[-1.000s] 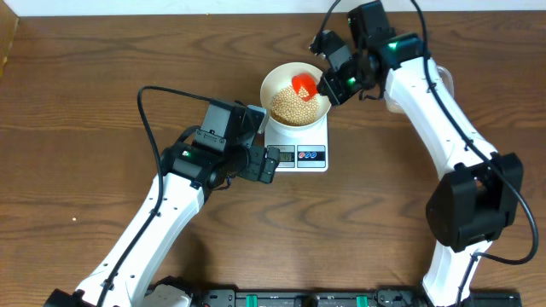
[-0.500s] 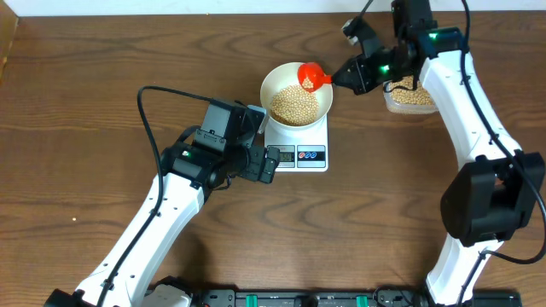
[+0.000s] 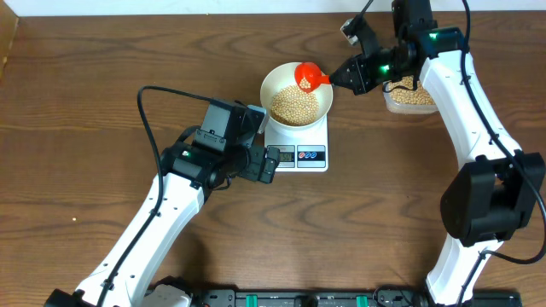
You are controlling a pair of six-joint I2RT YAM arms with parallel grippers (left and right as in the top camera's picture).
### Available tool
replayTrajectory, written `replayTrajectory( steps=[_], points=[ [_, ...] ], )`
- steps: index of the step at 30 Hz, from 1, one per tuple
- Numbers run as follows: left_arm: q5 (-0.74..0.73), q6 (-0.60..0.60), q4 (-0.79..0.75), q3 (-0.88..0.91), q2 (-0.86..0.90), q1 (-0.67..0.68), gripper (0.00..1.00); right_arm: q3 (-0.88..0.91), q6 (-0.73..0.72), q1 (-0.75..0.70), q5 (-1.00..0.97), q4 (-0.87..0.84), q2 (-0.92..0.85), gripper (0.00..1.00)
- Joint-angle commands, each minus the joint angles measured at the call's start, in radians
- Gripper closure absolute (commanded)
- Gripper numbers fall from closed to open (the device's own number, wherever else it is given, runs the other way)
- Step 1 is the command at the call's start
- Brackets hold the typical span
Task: Scoop item into bowl and weigh 50g on scale
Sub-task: 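Move the scoop with the right gripper back to the tub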
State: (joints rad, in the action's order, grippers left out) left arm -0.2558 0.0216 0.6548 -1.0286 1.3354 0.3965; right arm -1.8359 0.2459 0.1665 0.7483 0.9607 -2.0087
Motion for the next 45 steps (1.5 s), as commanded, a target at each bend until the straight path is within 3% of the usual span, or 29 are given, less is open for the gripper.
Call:
replayTrajectory(
  steps=[1,6,14,24,28,39,45],
  points=[
    [0.01,-0.01,0.003,0.001,0.008,0.002,0.05,-0.025,-0.006,-0.001,0.029,0.001,0.023,0.99],
    [0.01,-0.01,0.003,0.001,0.008,0.002,0.05,-0.025,-0.006,-0.005,0.066,0.0,0.023,0.99],
    [0.011,-0.01,0.003,0.001,0.008,0.002,0.05,-0.025,-0.01,-0.103,0.295,0.0,0.023,0.99],
    [0.01,-0.01,0.003,0.001,0.008,0.002,0.05,-0.025,-0.032,-0.432,0.57,0.025,0.023,0.99],
    [0.011,-0.01,0.003,0.001,0.008,0.002,0.05,-0.025,-0.027,-0.575,0.595,0.086,0.023,0.99],
    [0.011,-0.01,0.003,0.001,0.008,0.002,0.05,-0.024,0.347,-0.787,0.537,0.48,0.023,0.99],
    [0.011,-0.01,0.003,0.001,0.008,0.002,0.05,-0.024,0.379,-0.748,0.428,0.471,0.023,0.98]
  ],
)
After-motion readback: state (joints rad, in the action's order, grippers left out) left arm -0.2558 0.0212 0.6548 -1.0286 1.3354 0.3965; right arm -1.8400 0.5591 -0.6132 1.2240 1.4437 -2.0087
